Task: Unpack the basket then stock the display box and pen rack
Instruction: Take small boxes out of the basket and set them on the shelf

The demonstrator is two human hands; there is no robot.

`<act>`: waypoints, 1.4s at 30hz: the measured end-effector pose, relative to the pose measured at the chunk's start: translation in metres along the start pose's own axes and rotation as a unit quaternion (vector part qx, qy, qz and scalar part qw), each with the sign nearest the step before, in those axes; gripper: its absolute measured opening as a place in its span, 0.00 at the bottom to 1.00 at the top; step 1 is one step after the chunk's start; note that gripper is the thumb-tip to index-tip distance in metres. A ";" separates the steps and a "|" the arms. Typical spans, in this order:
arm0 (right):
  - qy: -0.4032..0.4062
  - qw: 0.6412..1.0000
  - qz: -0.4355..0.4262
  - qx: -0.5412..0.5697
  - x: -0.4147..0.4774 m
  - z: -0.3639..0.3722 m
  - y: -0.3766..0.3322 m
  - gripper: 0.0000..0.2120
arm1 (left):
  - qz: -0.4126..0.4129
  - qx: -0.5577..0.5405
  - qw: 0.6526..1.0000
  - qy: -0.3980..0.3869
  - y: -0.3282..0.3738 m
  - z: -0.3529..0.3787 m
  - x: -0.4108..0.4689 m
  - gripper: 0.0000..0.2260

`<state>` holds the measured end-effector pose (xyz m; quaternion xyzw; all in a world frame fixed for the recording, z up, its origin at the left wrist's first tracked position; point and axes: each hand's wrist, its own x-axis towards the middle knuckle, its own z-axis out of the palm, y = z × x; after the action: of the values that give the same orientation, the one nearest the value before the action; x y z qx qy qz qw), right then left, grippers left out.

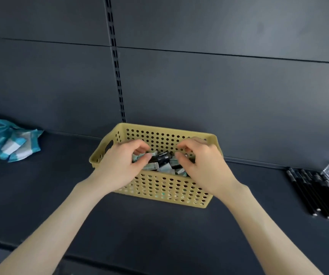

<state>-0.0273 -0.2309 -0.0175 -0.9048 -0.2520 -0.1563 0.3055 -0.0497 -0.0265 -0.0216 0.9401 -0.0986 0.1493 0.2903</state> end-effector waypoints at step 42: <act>-0.483 0.869 0.104 -0.007 0.092 0.045 0.036 0.07 | 0.016 0.005 0.836 -0.549 -0.069 0.016 0.112 0.10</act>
<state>0.0738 -0.1942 -0.0289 -0.8903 -0.2718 0.3315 0.1538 0.0774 0.0092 -0.0317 0.8674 -0.2561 -0.3862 0.1816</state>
